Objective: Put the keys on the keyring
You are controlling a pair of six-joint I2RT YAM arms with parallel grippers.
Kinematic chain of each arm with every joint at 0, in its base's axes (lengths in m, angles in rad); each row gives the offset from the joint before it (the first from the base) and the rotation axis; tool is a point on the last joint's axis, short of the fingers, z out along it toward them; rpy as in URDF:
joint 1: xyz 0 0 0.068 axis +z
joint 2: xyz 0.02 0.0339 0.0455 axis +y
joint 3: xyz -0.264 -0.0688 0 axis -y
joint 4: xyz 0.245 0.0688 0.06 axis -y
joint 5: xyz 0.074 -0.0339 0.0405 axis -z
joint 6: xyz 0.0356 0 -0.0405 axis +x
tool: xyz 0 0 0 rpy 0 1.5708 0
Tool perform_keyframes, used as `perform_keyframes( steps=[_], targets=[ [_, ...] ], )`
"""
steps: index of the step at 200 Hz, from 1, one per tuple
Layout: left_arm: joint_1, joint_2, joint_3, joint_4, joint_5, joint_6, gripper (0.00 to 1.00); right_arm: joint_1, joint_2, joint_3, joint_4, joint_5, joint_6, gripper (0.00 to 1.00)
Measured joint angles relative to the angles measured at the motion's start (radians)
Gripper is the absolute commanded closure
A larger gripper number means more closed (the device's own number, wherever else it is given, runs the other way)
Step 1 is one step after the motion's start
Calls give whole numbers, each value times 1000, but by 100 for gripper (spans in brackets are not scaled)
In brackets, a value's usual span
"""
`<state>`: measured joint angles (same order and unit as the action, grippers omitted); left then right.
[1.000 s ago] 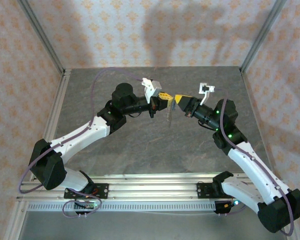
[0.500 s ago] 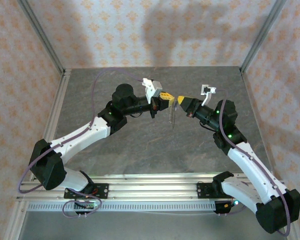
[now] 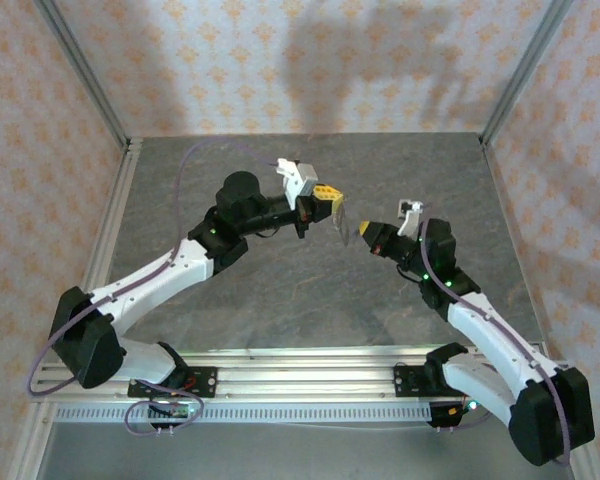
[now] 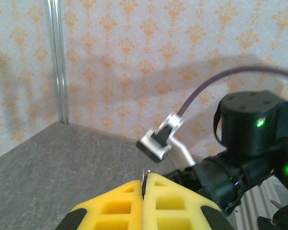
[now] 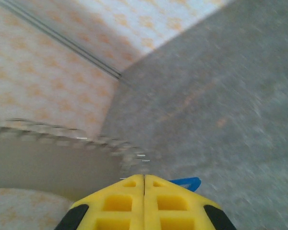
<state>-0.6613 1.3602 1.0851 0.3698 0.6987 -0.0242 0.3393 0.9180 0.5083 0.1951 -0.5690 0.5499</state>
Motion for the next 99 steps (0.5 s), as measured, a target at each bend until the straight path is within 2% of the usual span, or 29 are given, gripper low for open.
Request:
perform_keyframes(
  steps=[56,99],
  targets=[
    [-3,-89,-35,0,-21,103,100,0,48,-133,-2,134,18,100],
    [-53,-141,-52,16,-83,249,100,0,58,-179,-1,189,26,100]
  ],
)
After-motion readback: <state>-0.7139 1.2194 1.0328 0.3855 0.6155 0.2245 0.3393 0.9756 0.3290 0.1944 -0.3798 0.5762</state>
